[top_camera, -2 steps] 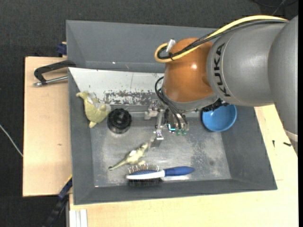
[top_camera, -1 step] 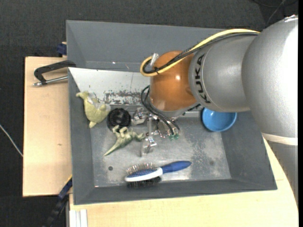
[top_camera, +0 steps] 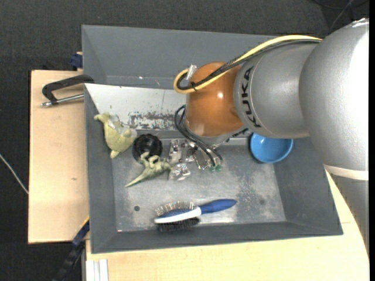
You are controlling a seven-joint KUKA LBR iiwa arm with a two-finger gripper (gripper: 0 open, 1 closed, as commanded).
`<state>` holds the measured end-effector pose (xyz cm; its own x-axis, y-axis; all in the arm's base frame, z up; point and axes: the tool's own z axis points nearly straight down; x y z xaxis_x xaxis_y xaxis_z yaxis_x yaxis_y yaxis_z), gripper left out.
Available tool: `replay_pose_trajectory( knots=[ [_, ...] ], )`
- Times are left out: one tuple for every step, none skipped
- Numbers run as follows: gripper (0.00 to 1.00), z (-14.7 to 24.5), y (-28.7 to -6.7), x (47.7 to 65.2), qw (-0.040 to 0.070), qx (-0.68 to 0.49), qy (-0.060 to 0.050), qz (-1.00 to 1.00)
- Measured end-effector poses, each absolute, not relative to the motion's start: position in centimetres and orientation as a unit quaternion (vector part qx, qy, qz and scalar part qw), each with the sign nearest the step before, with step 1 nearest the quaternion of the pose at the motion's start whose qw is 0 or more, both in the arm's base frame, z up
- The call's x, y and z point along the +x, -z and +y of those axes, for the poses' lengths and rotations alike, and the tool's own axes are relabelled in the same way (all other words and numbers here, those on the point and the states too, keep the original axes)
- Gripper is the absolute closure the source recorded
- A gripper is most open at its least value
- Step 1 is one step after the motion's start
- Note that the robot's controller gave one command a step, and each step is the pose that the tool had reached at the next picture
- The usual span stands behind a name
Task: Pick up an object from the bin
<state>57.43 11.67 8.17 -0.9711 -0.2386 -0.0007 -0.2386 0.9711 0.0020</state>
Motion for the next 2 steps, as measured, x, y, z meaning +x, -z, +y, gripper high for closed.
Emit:
replay_pose_trajectory(
  knots=[
    [1.0,7.7,-10.2,58.0,0.002,-0.11,0.0,0.994],
    [1.0,7.0,-12.4,58.9,0.003,-0.106,-0.001,0.994]
  ],
)
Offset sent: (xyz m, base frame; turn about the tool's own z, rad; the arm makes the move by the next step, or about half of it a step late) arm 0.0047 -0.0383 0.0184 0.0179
